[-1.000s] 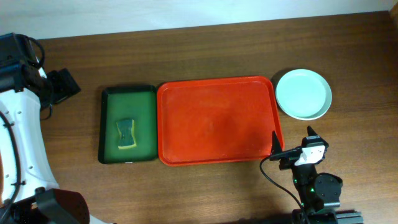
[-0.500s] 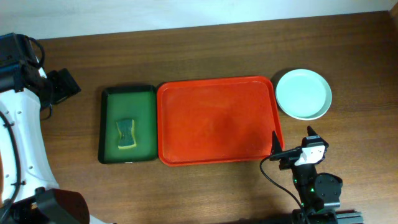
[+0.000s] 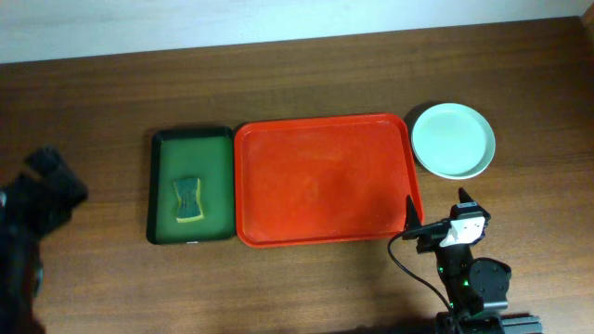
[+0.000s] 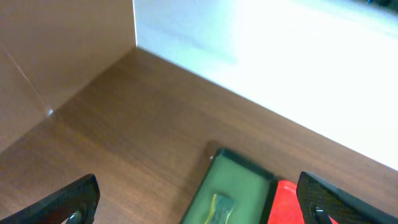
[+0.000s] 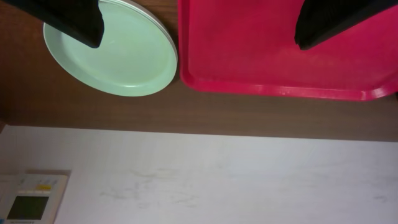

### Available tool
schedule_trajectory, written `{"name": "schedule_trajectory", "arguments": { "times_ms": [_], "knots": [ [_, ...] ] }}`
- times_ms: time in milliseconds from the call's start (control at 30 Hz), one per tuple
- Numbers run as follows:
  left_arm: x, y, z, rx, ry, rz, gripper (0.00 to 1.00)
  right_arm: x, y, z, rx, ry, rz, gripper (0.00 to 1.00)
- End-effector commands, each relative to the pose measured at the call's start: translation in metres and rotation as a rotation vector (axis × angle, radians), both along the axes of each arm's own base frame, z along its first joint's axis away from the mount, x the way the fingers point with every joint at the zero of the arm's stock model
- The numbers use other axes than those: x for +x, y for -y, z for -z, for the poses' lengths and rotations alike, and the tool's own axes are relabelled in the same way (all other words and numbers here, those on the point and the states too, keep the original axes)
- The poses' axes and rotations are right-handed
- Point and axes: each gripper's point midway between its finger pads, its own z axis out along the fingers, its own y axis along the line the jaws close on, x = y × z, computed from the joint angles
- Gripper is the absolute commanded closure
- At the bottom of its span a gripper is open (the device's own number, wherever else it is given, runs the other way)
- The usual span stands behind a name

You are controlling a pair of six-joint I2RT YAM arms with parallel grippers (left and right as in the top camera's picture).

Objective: Clean dirty plates on tray and stack at the side

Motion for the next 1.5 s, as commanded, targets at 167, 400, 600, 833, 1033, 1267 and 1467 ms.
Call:
{"name": "schedule_trajectory", "arguments": {
  "times_ms": [167,400,600,833,1033,1267,1467],
  "knots": [
    [-0.055,0.017,0.038,-0.061,-0.17,0.001,0.01,0.0,-0.001,0.002,0.011,-0.003,-0.003,0.02],
    [-0.071,0.025,0.057,-0.083,-0.268,0.023,0.01,0.0,-0.001,0.002,0.011,-0.003,-0.003,0.02],
    [-0.065,0.046,0.039,-0.052,-0.158,0.156,0.01,0.0,-0.001,0.002,0.011,-0.003,-0.003,0.02],
    [-0.043,0.076,-0.011,-0.047,0.329,0.325,0.01,0.0,-0.001,0.002,0.011,-0.003,-0.003,0.02],
    [-0.05,0.092,-0.016,0.068,0.765,0.434,0.01,0.0,-0.001,0.002,0.011,-0.003,-0.003,0.02],
    [-0.068,0.094,0.017,0.163,1.041,0.444,0.01,0.0,-0.001,0.002,0.011,-0.003,-0.003,0.02],
    [-0.055,0.093,0.059,0.168,1.058,0.446,0.01,0.0,-0.001,0.002,0.011,-0.003,-0.003,0.02]
  ]
}}
